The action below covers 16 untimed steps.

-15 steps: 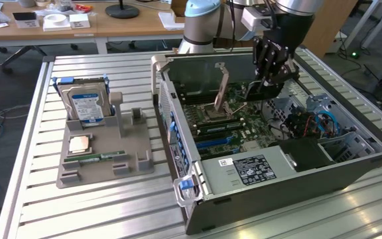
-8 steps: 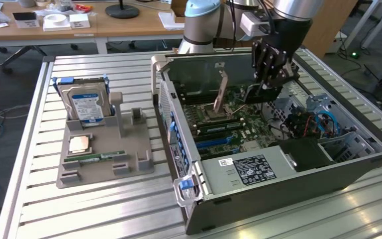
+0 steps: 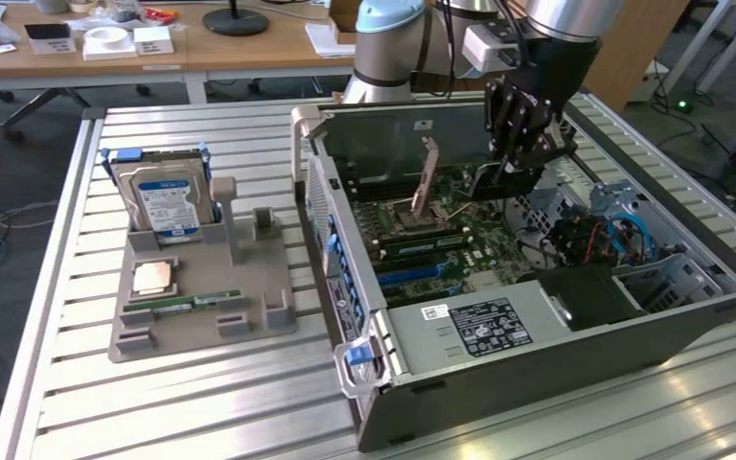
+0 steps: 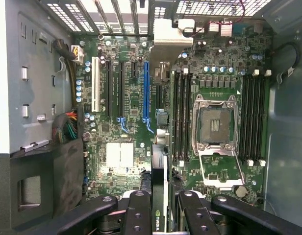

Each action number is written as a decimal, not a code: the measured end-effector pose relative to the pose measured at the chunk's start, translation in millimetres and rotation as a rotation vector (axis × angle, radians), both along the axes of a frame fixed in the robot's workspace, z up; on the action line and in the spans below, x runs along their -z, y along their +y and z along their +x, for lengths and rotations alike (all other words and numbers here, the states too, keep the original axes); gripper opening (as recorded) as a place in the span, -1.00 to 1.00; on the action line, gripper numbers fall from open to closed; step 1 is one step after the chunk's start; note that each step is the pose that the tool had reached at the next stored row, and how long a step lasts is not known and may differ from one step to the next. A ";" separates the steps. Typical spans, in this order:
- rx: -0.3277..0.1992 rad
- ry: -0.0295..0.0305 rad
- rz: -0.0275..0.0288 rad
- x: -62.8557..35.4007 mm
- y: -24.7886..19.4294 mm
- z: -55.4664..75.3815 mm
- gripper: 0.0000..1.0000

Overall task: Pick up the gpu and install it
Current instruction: 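Insert the gpu into the slot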

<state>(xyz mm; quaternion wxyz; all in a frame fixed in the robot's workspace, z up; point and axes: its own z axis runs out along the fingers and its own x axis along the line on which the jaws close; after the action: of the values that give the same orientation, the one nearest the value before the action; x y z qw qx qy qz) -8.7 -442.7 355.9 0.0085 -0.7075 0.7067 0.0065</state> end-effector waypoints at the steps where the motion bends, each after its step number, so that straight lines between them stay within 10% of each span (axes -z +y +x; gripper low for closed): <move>1: 0.000 0.0000 -0.0001 0.0 0.0 0.0 -0.47; 16: 0.000 0.0001 -0.0004 10.5 0.0 0.0 -0.47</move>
<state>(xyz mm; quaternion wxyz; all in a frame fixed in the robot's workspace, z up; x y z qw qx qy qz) -8.7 -442.7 345.4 0.0084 -0.7075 0.7067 0.0064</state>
